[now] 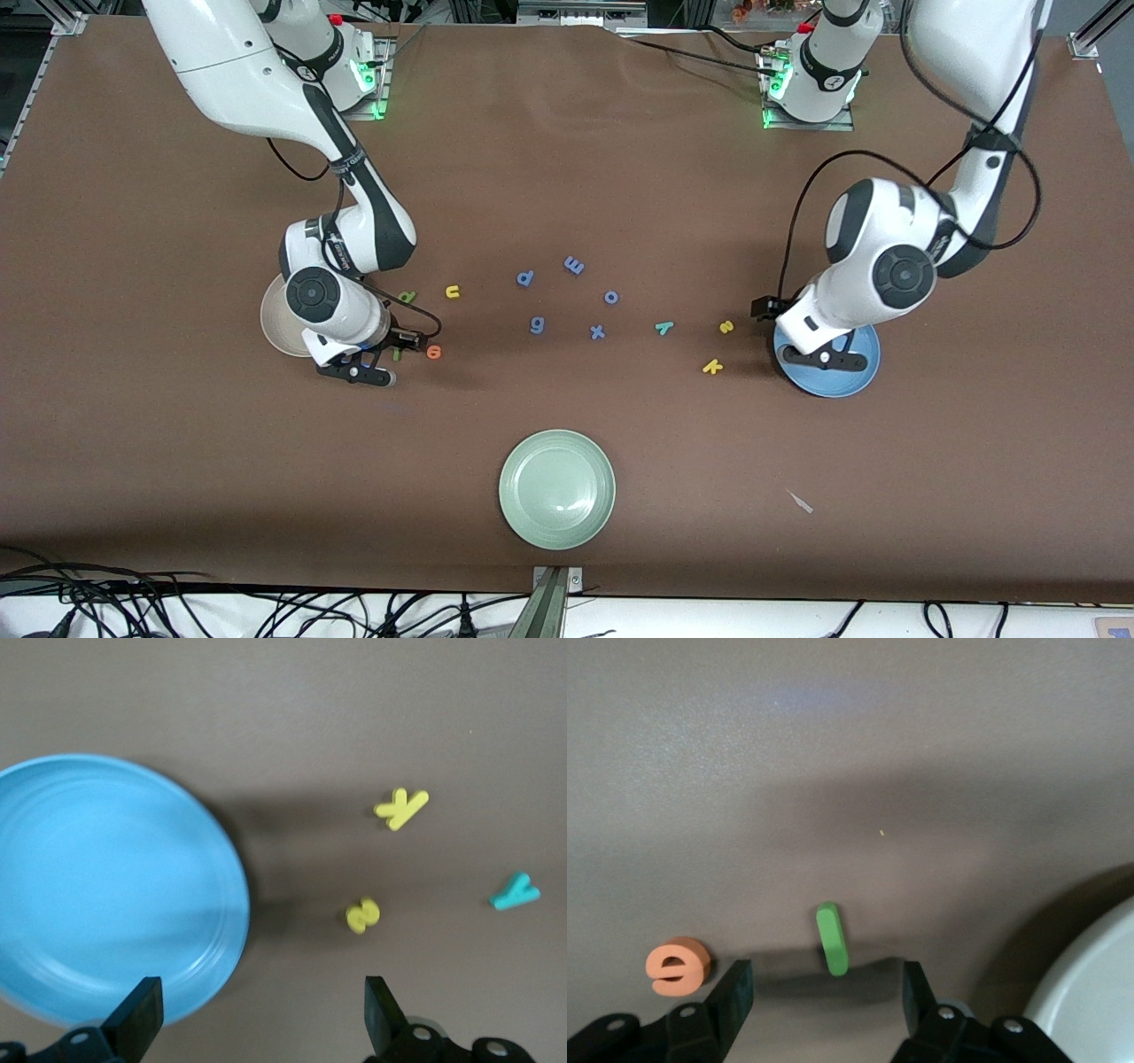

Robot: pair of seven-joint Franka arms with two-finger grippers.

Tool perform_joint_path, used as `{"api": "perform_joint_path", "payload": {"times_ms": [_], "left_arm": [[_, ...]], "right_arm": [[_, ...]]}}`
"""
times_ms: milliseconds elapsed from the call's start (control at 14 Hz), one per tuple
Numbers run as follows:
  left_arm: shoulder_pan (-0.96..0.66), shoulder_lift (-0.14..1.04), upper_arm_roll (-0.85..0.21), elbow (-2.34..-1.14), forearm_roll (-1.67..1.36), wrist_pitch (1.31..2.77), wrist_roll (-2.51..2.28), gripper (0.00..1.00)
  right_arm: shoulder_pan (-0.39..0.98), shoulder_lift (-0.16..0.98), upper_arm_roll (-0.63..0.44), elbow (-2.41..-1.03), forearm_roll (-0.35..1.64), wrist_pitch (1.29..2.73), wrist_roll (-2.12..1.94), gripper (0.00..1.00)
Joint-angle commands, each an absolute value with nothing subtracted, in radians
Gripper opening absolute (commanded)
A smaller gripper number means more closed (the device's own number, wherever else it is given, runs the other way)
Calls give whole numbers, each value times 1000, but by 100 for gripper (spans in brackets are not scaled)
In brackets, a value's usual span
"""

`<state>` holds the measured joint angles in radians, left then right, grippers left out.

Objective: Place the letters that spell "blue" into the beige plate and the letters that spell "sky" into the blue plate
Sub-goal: 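Grasp the green l with the right gripper while the left gripper approaches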

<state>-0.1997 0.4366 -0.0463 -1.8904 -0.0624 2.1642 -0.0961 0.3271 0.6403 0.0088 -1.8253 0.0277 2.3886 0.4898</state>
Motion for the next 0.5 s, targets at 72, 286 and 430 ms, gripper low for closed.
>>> {"api": "perform_joint_path", "payload": {"times_ms": [72, 286, 430], "left_arm": [[-233, 517, -78, -1867, -87, 2285, -101, 98], [-274, 574, -78, -1874, -87, 2367, -132, 97], [-285, 598, -78, -1882, -86, 2411, -133, 97]], "right_arm": [[322, 661, 15, -1805, 44, 2401, 468, 30], [322, 661, 15, -1805, 44, 2401, 468, 2], [328, 658, 15, -1802, 46, 2398, 469, 0]]}}
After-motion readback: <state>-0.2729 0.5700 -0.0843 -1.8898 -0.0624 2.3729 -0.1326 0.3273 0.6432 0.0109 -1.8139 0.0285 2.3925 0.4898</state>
